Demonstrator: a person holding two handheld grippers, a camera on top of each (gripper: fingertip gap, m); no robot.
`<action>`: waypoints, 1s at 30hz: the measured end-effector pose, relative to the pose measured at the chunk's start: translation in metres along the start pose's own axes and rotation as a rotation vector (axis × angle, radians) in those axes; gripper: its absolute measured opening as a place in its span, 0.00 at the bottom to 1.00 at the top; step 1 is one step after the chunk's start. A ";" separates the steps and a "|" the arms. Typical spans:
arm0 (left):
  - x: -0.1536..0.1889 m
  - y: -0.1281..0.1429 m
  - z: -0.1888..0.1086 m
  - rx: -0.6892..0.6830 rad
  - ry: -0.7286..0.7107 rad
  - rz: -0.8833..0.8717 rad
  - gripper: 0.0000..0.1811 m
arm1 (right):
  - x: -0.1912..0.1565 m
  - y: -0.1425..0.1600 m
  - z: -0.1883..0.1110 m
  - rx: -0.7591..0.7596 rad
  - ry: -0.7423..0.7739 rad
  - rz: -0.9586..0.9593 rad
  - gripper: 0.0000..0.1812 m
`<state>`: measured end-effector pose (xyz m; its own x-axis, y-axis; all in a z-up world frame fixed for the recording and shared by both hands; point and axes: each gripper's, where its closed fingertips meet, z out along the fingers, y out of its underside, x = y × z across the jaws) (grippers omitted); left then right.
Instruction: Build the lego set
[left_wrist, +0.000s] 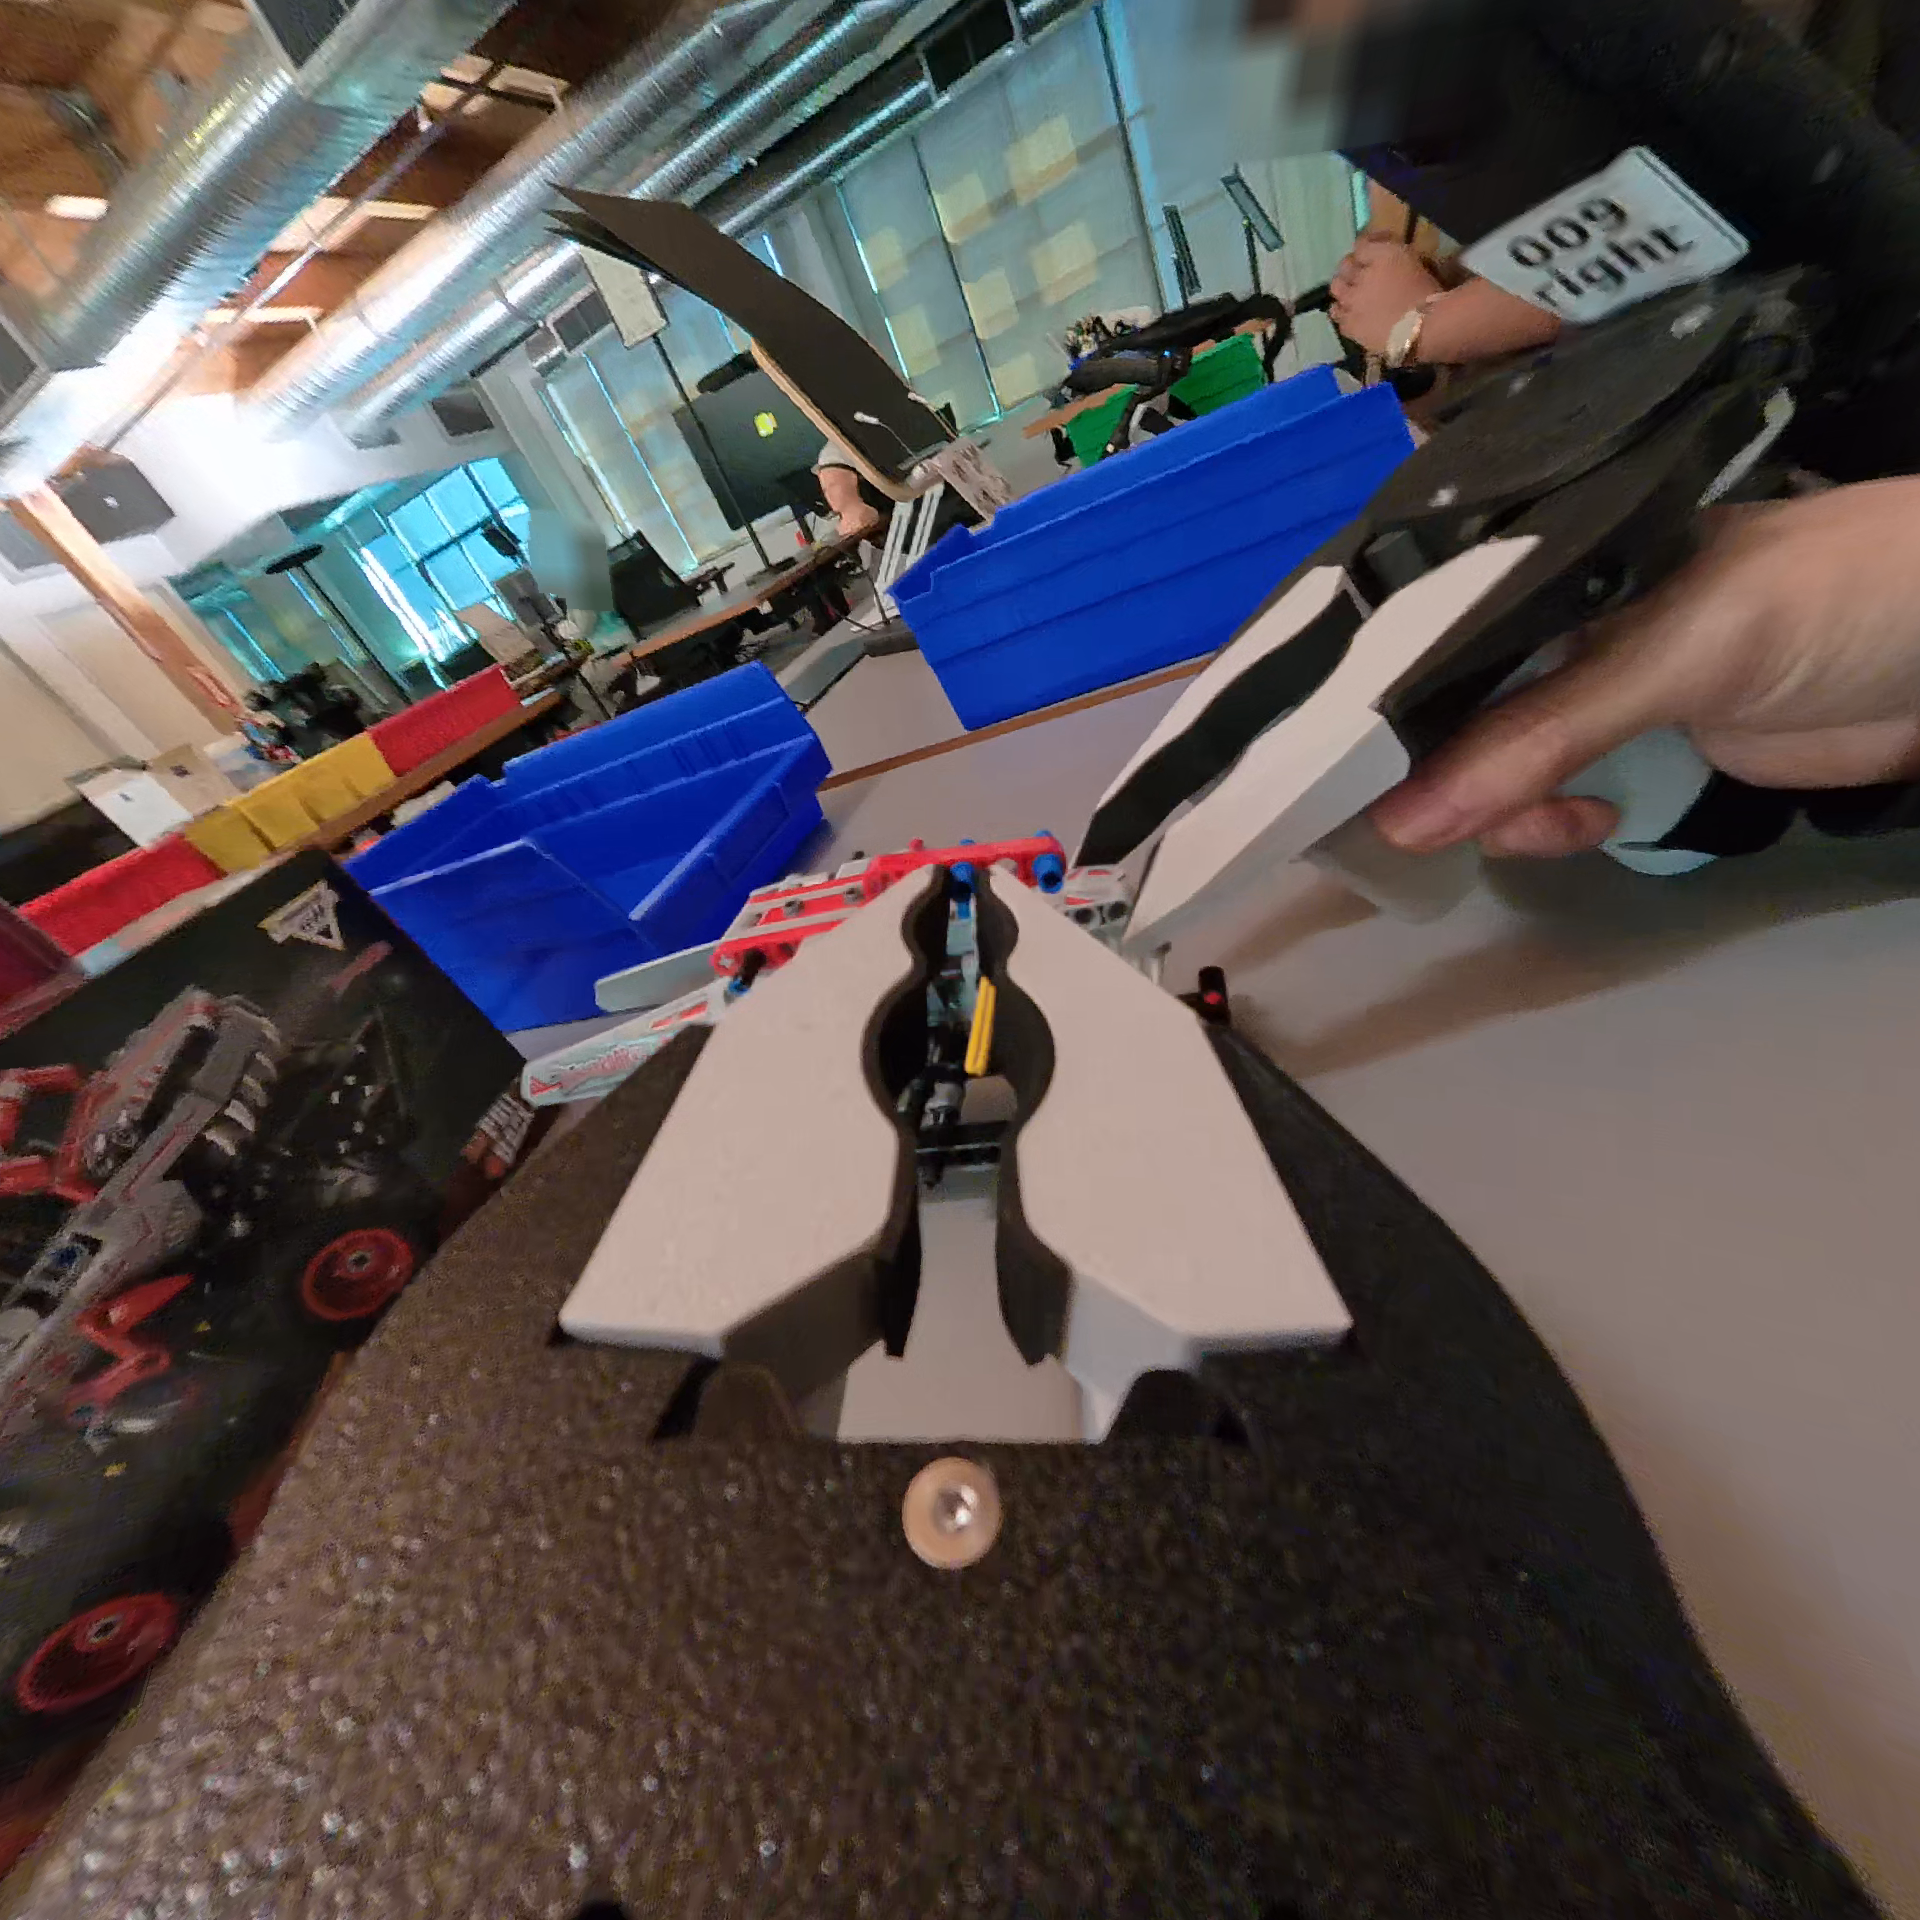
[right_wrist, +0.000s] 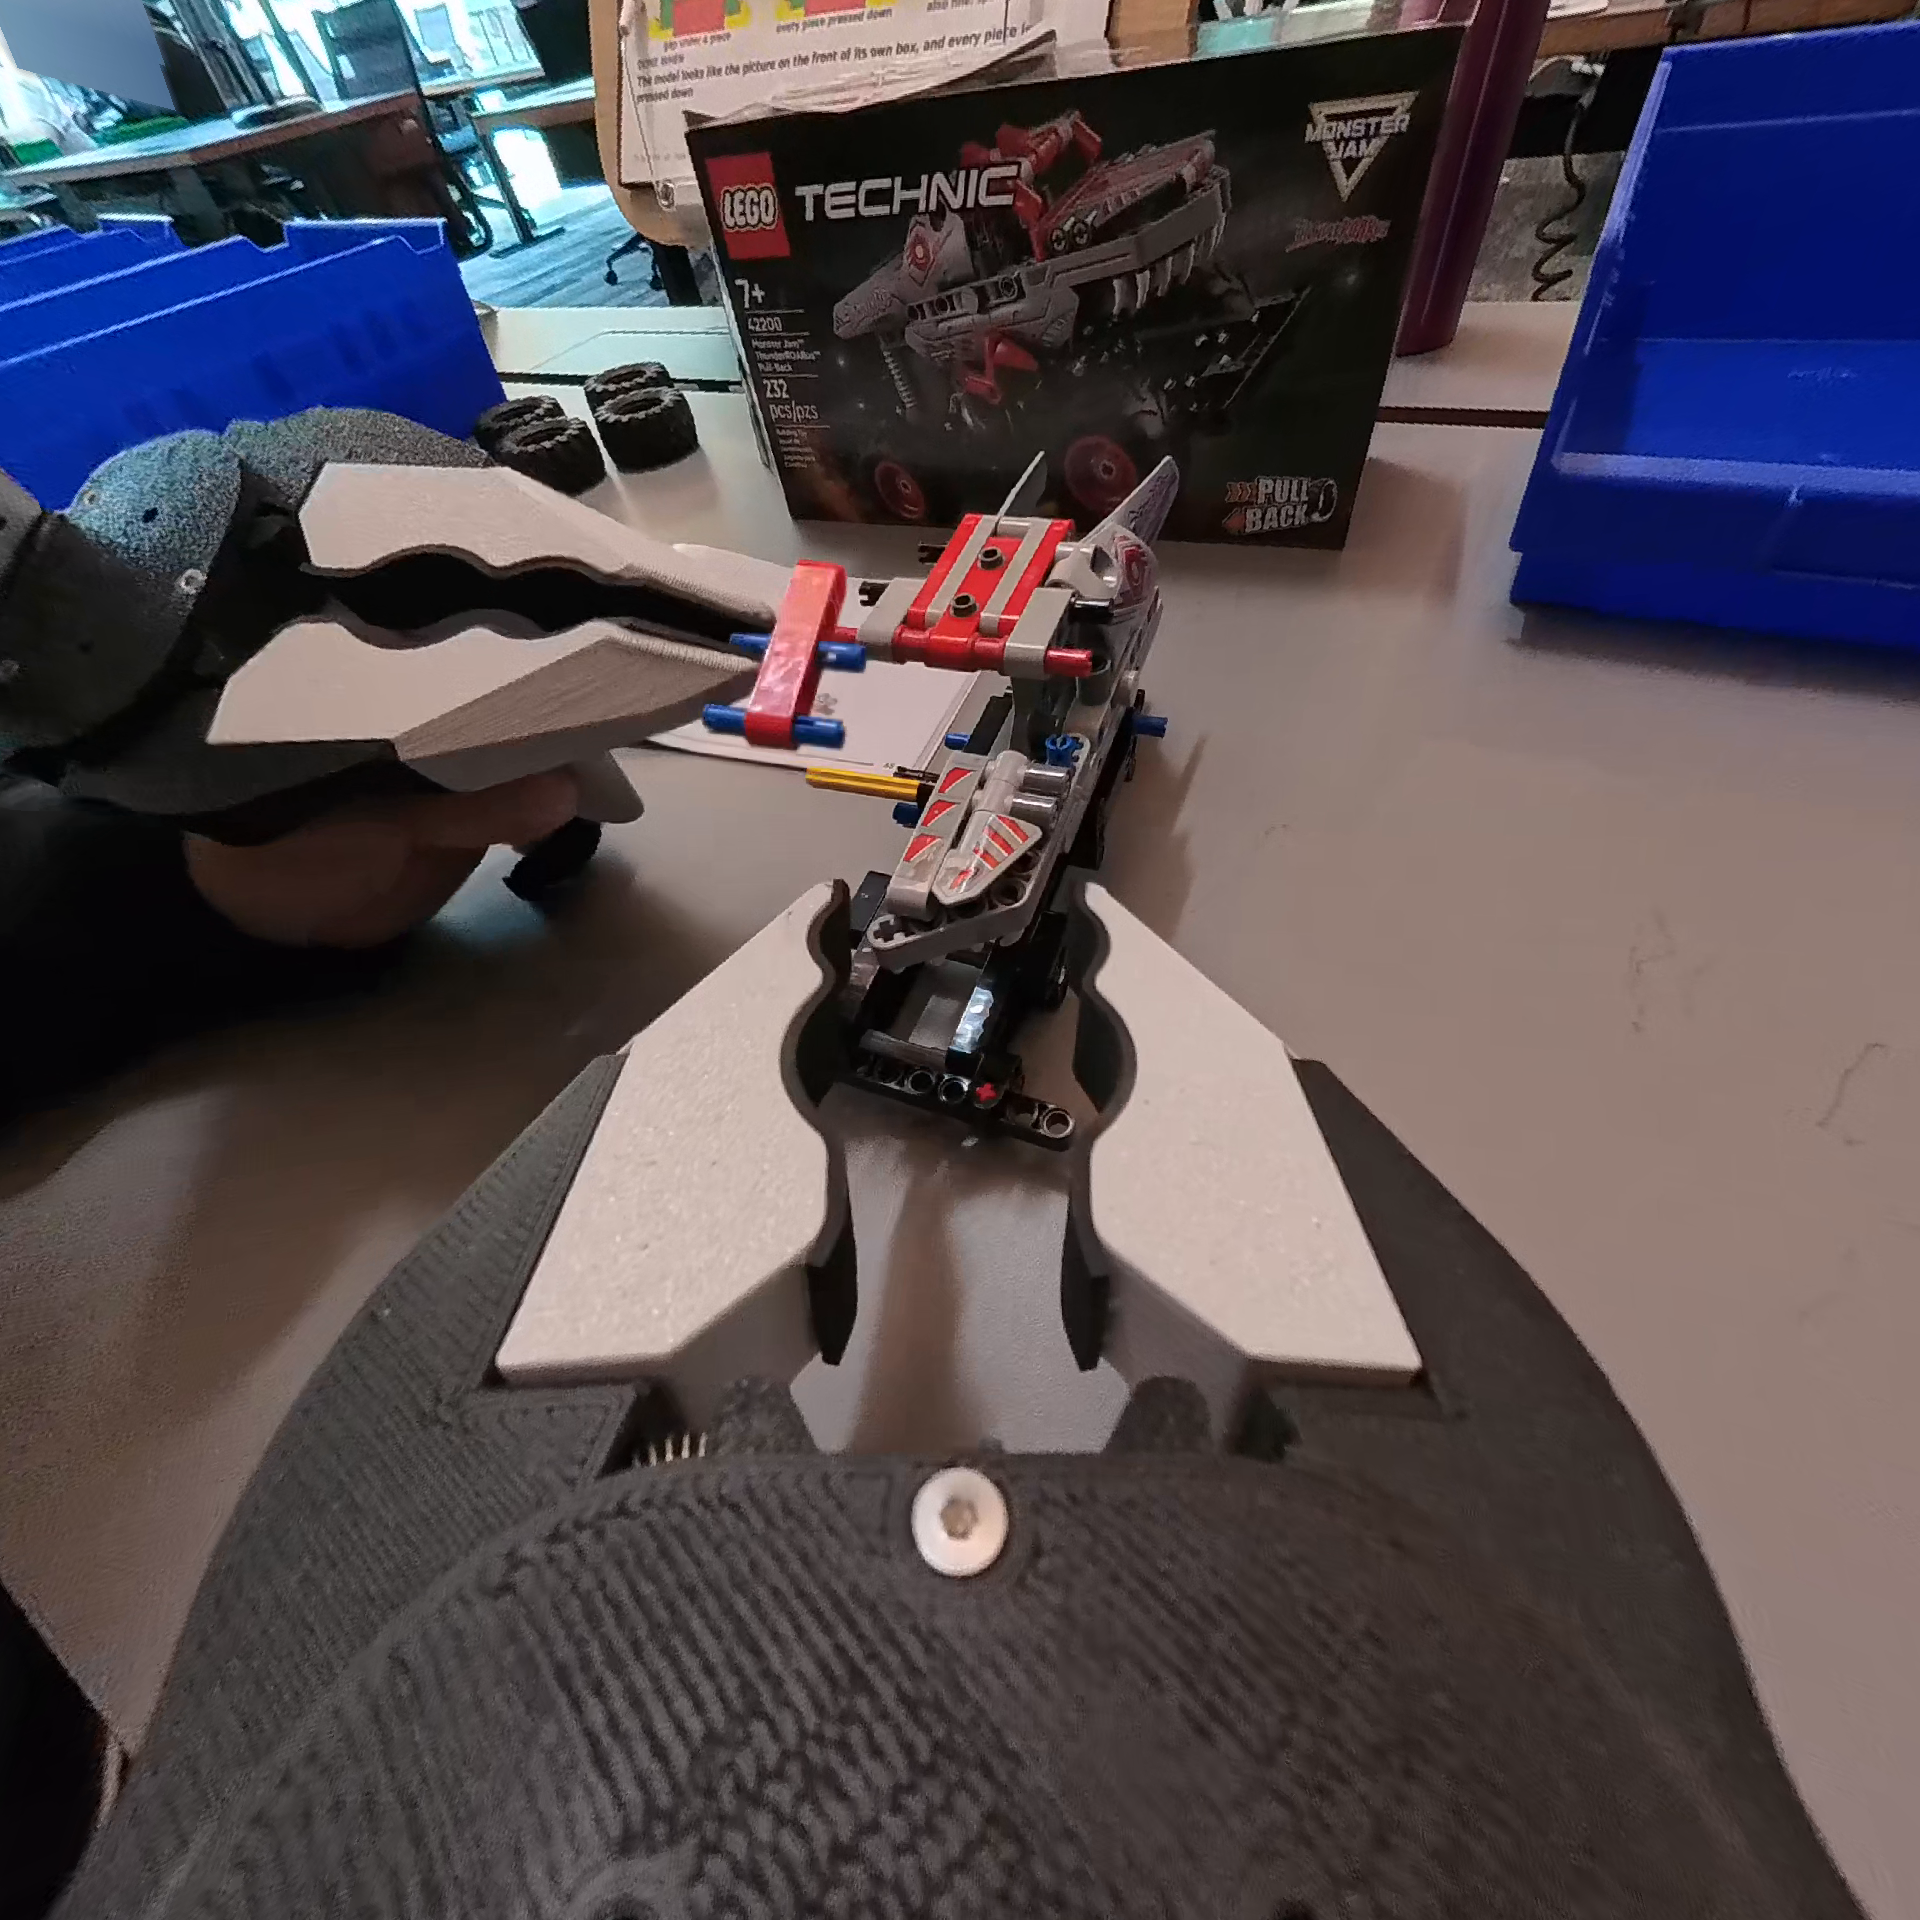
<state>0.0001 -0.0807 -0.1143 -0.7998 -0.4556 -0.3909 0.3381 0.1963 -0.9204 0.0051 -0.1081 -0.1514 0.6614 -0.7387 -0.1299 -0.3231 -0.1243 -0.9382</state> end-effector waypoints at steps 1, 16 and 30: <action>0.004 0.000 0.000 0.000 -0.002 0.041 0.01 | 0.000 0.000 0.000 -0.004 0.003 0.001 0.23; 0.016 -0.005 -0.004 0.035 0.025 0.138 0.01 | -0.005 -0.010 -0.010 0.091 -0.027 -0.019 0.29; 0.008 -0.004 -0.006 0.038 0.006 0.096 0.01 | -0.016 -0.008 -0.008 0.075 -0.046 -0.092 0.30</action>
<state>-0.0105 -0.0801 -0.1142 -0.7657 -0.4312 -0.4772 0.4318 0.2053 -0.8783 -0.0081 -0.1010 -0.1395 0.7167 -0.6952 -0.0552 -0.2096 -0.1392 -0.9678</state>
